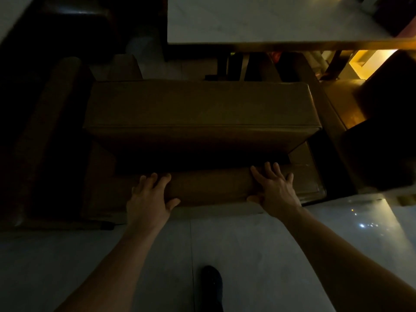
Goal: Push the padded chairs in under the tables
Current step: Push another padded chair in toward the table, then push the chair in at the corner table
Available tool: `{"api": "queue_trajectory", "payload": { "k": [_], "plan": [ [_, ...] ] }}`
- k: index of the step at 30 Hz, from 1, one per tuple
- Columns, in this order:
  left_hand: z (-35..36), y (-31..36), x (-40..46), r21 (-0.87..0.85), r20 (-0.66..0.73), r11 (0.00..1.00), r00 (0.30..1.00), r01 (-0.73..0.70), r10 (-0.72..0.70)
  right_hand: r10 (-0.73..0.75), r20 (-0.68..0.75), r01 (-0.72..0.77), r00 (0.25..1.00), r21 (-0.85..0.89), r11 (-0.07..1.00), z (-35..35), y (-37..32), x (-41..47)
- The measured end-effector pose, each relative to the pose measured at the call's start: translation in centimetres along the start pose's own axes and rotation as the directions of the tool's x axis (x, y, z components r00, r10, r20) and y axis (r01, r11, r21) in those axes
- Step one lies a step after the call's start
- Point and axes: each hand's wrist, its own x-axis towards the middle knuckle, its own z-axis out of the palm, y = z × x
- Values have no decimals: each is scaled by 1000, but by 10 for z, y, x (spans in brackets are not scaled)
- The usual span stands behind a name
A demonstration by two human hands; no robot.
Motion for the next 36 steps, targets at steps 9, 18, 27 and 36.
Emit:
{"api": "queue_trajectory", "payload": {
  "k": [9,18,27,36],
  "plan": [
    [-17,0,3,-92,200,995,980,36,-17,40,95,-38,995,-28,999,-19,-12,-11],
    [-82,-3,-8,-152,259,985,965,82,-41,-1,208,-12,978,62,998,-83,-42,1],
    [-161,-25,-12,-150,308,985,951,87,-37,-50,299,25,953,86,996,-143,-100,-7],
    [-226,-122,-36,-269,297,956,954,117,-33,-97,241,83,966,69,994,-188,-213,-22]
  ]
}}
